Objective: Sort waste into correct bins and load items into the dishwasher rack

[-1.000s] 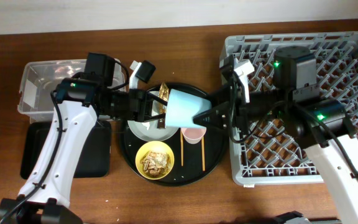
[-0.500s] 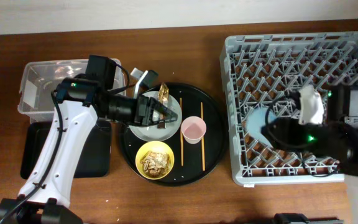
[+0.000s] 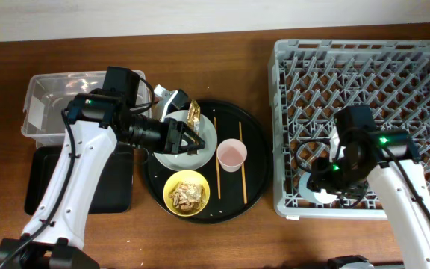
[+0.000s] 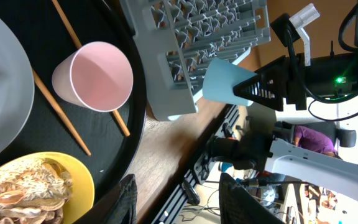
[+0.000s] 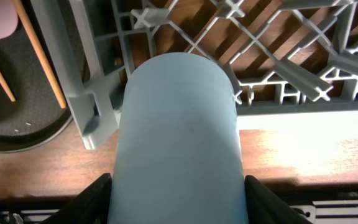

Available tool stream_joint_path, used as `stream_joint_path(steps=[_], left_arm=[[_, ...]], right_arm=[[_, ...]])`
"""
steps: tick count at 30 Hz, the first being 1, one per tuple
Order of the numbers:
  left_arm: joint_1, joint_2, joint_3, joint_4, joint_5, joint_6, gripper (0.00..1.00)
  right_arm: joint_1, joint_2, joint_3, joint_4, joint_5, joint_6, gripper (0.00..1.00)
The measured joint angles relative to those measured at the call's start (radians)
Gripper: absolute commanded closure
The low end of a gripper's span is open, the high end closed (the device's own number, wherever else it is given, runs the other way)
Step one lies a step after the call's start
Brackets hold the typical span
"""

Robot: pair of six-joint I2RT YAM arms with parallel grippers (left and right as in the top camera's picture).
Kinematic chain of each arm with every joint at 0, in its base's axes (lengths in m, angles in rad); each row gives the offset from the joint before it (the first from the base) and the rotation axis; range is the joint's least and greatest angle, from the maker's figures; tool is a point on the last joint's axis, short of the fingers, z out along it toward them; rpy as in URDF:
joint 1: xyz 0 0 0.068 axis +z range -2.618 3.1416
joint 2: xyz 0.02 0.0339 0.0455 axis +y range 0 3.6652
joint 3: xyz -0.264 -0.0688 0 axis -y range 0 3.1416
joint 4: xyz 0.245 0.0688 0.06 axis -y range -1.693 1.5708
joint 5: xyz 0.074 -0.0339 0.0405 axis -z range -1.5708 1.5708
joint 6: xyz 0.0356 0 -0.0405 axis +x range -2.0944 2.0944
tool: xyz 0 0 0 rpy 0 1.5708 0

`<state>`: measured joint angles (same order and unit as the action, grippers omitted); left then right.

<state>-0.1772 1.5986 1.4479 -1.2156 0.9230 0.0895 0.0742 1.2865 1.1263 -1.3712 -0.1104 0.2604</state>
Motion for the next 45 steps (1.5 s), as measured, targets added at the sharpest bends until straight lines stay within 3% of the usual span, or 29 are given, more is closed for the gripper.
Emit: stream_joint_path(steps=[5, 14, 15, 17, 23, 29, 34, 35, 36, 37, 40, 43, 45], left_arm=[[0.000, 0.000, 0.000, -0.002, -0.019, 0.000, 0.58], [0.000, 0.000, 0.000, -0.004, -0.025, 0.000, 0.58], [0.000, 0.000, 0.000, -0.004, -0.027, 0.000, 0.57], [0.000, 0.000, 0.000, -0.006, -0.027, 0.000, 0.57], [-0.020, 0.000, 0.000, -0.006, -0.052, 0.000, 0.54], [-0.353, 0.036, 0.003, 0.203, -0.637, -0.136, 0.53], [-0.398, 0.253, 0.002, 0.356, -0.810, -0.240, 0.50], [-0.398, 0.283, 0.003, 0.384, -0.804, -0.246, 0.54], [-0.398, 0.300, 0.003, 0.390, -0.801, -0.248, 0.73], [-0.399, 0.330, 0.003, 0.391, -0.799, -0.254, 0.99], [-0.398, 0.393, 0.003, 0.381, -0.780, -0.269, 1.00], [-0.393, 0.390, 0.064, 0.266, -0.715, -0.270, 1.00], [-0.356, 0.350, 0.134, 0.222, -0.577, -0.253, 1.00]], right_arm=[[0.032, 0.003, 0.002, 0.040, 0.015, 0.041, 0.53], [0.032, 0.032, 0.100, 0.063, -0.023, -0.040, 0.51], [0.032, 0.053, 0.092, 0.058, -0.027, -0.041, 0.29], [0.032, 0.100, 0.052, 0.031, -0.033, -0.051, 0.17], [0.032, 0.034, 0.035, 0.109, -0.068, -0.054, 0.18], [0.032, -0.245, 0.033, 0.222, -0.080, 0.004, 0.15], [0.032, -0.330, 0.033, 0.204, -0.102, 0.024, 0.15], [0.032, -0.330, 0.033, 0.196, -0.103, 0.024, 0.15], [0.032, -0.330, 0.033, 0.195, -0.106, 0.024, 0.15], [0.032, -0.330, 0.033, 0.195, -0.113, 0.024, 0.15], [0.032, -0.330, 0.033, 0.194, -0.126, 0.024, 0.15], [0.032, -0.330, 0.033, 0.195, -0.128, 0.024, 0.15], [0.032, -0.330, 0.033, 0.200, -0.154, 0.019, 0.14]])
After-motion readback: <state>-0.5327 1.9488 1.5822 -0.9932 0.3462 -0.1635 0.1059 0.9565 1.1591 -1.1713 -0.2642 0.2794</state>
